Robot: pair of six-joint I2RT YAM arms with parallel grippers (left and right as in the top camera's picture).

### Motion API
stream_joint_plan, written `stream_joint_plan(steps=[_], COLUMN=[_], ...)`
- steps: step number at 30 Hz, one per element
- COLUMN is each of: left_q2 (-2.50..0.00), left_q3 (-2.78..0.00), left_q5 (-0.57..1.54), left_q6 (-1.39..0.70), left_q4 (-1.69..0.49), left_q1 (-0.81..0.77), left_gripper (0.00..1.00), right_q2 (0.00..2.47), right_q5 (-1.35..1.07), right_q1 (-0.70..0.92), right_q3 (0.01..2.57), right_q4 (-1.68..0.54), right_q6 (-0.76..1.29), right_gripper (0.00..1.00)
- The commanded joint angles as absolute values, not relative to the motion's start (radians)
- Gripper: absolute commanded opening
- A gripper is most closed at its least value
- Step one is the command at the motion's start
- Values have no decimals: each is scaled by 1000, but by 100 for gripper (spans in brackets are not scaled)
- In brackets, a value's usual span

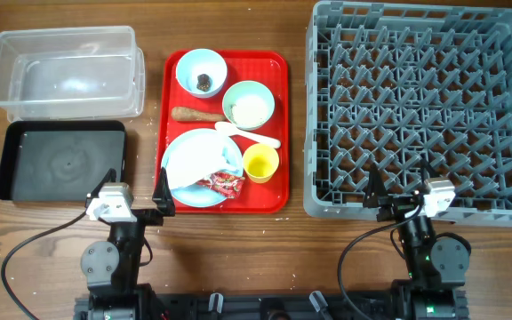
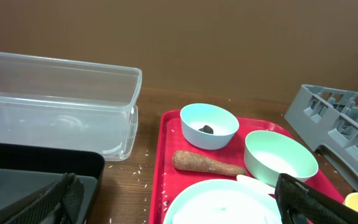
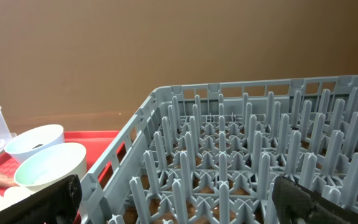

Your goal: Sort waste into correct bins and load items into the dishwasher rack

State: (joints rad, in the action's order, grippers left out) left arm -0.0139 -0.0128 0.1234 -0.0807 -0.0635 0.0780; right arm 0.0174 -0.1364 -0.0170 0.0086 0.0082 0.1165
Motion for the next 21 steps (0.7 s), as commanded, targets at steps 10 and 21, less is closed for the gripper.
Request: stream_joint_plan(steps=[10,21], left_q2=[-6,-6], left_q3=[-6,-6], left_q5=[111,110], left_q6=[-86,-86], left_q4=[-67,-66], left_q1=[83,83], left_gripper=[100,100], right_q2=[4,7], right_q5=[-122,-86], right_q1=[-22,-22], right_q3=[5,5], right_q4=[12,6], right_q6=[132,247], right_gripper=[100,100])
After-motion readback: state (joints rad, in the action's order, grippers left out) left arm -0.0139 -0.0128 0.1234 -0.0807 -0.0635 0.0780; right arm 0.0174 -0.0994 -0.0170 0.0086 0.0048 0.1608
